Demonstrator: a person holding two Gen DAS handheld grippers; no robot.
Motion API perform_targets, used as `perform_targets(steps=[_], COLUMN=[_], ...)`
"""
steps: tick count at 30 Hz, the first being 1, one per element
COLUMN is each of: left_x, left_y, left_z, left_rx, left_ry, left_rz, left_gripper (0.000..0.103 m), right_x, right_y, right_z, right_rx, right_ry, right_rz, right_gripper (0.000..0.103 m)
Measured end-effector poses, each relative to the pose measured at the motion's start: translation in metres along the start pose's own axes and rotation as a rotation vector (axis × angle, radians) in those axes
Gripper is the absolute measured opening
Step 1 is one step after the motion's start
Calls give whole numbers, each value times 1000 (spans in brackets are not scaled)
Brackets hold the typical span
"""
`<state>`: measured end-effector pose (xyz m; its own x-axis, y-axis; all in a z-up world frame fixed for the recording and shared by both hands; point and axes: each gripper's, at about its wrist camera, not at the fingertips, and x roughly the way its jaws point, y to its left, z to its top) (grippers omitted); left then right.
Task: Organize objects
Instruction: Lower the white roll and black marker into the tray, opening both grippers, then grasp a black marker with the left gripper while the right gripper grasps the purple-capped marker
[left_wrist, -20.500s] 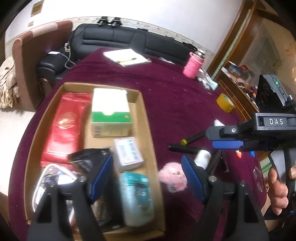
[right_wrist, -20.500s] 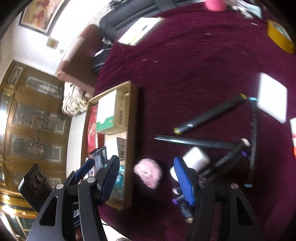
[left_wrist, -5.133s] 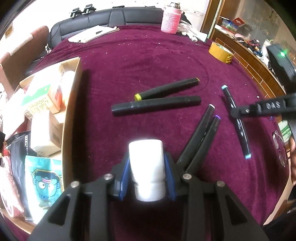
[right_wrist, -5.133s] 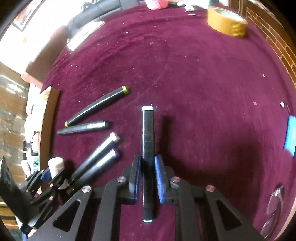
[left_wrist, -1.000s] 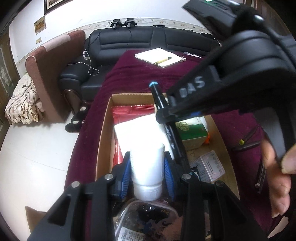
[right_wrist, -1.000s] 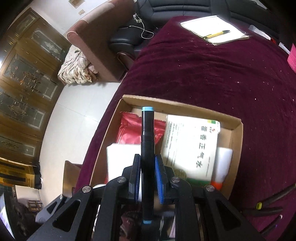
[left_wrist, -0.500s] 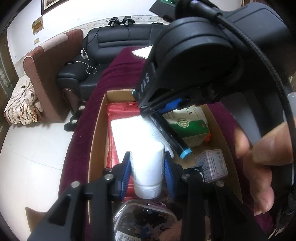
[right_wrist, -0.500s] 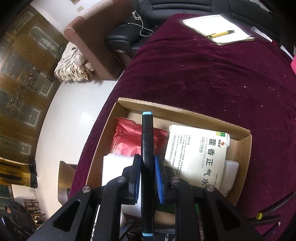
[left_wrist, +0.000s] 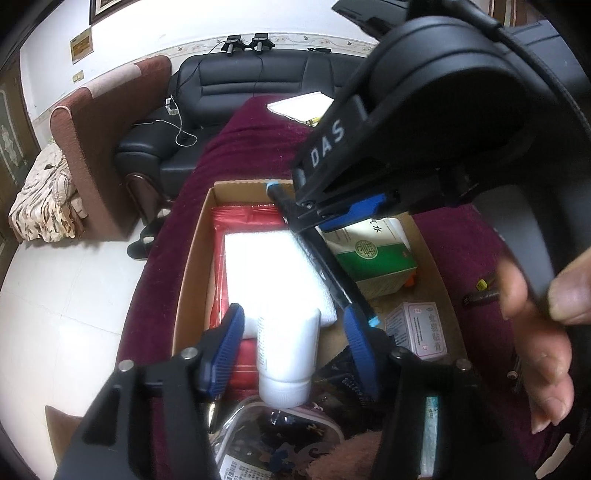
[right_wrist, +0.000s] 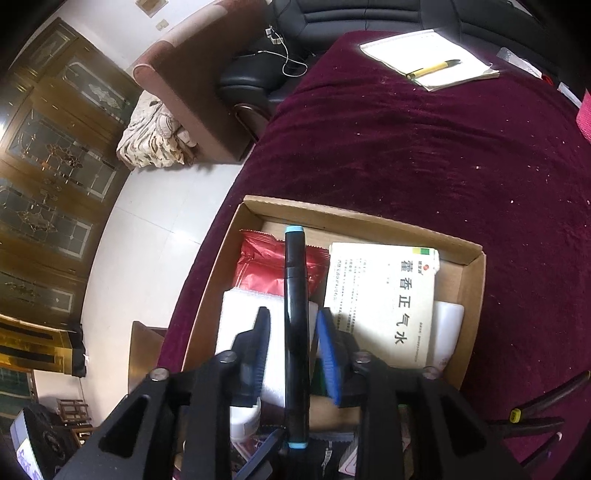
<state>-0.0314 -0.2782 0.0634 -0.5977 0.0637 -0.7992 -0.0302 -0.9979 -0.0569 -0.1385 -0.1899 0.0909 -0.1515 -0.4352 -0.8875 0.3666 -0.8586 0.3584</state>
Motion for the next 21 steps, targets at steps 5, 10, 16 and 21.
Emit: perform_targets(steps=[5,10,16,21], left_x=[-7,-11,-14,-23], left_y=[-3,-10,-18,-32], left_z=[-2,-5,-7,-8], left_rx=[0,0,2,7], left_ry=[-7,-8,-13,-29], left_rz=[3,7,12,8], left_gripper=[60,60,61,61], right_x=[-8,-17,-30,-47], right_y=[-3,-5,-20,-46], right_z=[-6,-14,-25,-44], right_rx=[14,15,38,91], right_ry=[-6,-12,-21,-33], right_rz=[15,28,46,80], right_gripper=[31,32,34,37])
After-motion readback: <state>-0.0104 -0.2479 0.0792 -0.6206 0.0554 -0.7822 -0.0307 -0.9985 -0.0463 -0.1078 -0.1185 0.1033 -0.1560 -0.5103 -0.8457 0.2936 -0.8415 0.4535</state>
